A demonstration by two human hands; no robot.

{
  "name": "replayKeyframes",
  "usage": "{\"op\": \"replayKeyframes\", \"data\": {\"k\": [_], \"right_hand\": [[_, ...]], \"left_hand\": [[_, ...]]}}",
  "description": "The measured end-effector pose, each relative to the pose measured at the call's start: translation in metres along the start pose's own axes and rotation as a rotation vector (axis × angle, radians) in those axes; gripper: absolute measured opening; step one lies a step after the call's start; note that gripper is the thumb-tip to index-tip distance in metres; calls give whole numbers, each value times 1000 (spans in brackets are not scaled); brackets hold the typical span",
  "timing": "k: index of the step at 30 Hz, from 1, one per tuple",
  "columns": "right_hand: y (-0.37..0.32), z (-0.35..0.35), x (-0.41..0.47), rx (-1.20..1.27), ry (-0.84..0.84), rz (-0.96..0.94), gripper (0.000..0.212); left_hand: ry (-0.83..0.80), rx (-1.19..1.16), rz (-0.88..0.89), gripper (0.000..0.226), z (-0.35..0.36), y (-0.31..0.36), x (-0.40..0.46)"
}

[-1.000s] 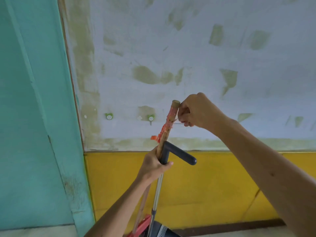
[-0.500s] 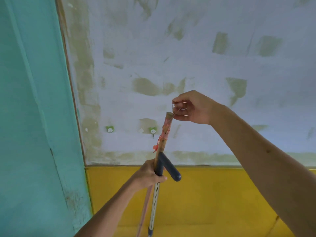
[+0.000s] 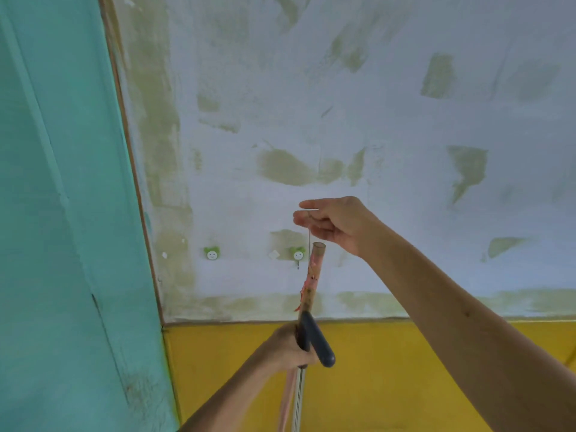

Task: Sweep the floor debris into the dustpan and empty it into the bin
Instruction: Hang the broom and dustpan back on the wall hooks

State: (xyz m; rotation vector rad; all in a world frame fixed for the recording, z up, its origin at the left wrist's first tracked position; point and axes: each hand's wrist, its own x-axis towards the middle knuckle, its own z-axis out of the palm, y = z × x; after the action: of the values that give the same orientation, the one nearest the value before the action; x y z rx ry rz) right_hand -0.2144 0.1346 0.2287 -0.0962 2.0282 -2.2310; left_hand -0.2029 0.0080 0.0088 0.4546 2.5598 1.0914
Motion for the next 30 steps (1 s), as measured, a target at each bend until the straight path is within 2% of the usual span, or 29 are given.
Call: {"op": "replayKeyframes", "data": {"k": [2, 3, 5, 7, 9, 10, 12, 15, 18, 20, 23, 28, 30], "right_hand": [[7, -6, 2, -10, -22, -32, 29], [11, -7, 4, -21, -41, -40, 30], [20, -9, 8, -21, -63, -23, 34], [30, -11, 12, 82, -83, 26, 35], [39, -11, 15, 235, -94, 83, 33], [42, -11, 17, 291, -89, 104, 32], [50, -13, 20, 363, -61, 118, 36], [59, -19, 25, 440, -33, 114, 38], [64, -22, 27, 497, -65, 166, 44], [66, -21, 30, 528, -79, 209, 57], [73, -20, 41, 544, -59, 251, 66], [90, -24, 60, 462, 15, 296, 70], [90, -27, 66, 387, 82, 302, 69]], "left_hand": [[-147, 153, 19, 16, -28, -6, 3], [-146, 201, 20, 20, -46, -7, 5], [82, 153, 28, 25, -81, 4, 6], [365, -108, 153, 22, -107, 23, 9], [448, -375, 269, 27, -116, 43, 15], [478, -396, 272, 27, -114, 49, 18], [530, -413, 217, 23, -102, 51, 24], [489, -623, 168, 24, -87, 46, 37], [505, -586, 133, 20, -78, 40, 46], [584, -635, 109, 9, -72, 36, 50], [701, -674, 23, 5, -66, 28, 58], [870, -525, -34, 18, -65, 23, 63], [918, -554, -25, 21, -71, 26, 66]]}}
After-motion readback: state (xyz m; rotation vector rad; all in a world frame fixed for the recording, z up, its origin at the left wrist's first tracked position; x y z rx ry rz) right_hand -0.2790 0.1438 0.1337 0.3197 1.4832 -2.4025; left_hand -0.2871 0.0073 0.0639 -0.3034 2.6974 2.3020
